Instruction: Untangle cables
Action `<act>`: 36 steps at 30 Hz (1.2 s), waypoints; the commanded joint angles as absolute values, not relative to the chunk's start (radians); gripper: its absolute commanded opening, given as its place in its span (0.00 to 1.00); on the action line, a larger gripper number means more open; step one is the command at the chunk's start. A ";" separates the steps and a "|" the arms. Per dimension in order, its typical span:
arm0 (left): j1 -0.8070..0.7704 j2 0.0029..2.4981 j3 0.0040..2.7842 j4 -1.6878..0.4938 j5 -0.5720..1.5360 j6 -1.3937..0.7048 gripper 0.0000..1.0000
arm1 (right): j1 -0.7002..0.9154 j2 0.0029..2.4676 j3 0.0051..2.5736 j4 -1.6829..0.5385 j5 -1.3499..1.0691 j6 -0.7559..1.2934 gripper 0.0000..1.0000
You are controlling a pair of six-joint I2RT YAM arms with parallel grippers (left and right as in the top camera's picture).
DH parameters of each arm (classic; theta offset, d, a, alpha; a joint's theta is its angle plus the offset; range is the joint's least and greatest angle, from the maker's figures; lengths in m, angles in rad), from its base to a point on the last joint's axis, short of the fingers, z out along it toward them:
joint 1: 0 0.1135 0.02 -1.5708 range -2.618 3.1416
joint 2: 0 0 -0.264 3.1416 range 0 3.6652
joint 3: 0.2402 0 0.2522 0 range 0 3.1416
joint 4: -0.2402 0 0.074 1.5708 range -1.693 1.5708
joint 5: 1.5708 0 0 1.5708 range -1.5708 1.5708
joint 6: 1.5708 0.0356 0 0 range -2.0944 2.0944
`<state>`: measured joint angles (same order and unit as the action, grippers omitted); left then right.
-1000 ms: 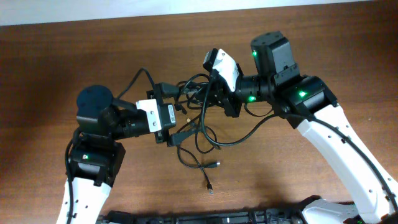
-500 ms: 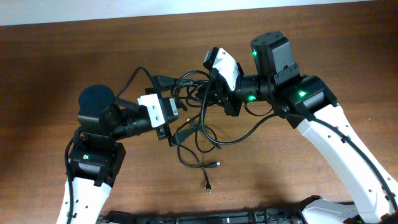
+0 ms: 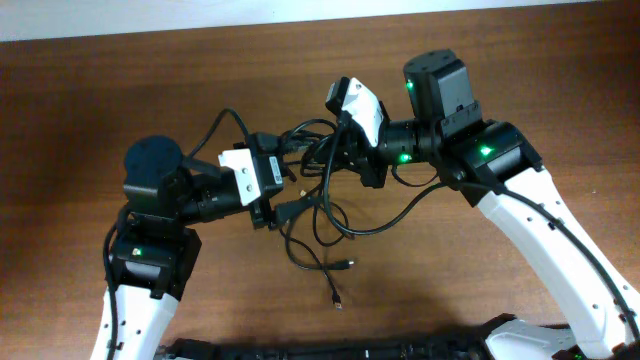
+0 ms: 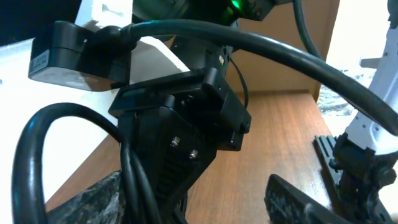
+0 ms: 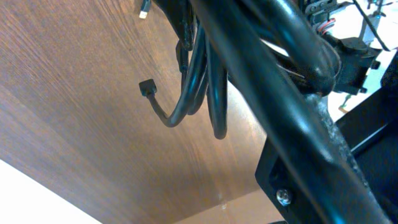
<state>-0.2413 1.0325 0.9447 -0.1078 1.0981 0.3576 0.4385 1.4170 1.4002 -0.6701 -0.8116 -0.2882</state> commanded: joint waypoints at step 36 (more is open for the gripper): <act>-0.248 0.995 0.953 -0.012 0.781 0.141 0.00 | 0.335 1.414 1.397 -0.794 -0.760 -0.226 0.75</act>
<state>-0.2478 1.0313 0.9447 -0.0715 0.8371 0.1875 0.3714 1.4170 1.4002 -0.7753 -0.7559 -0.2230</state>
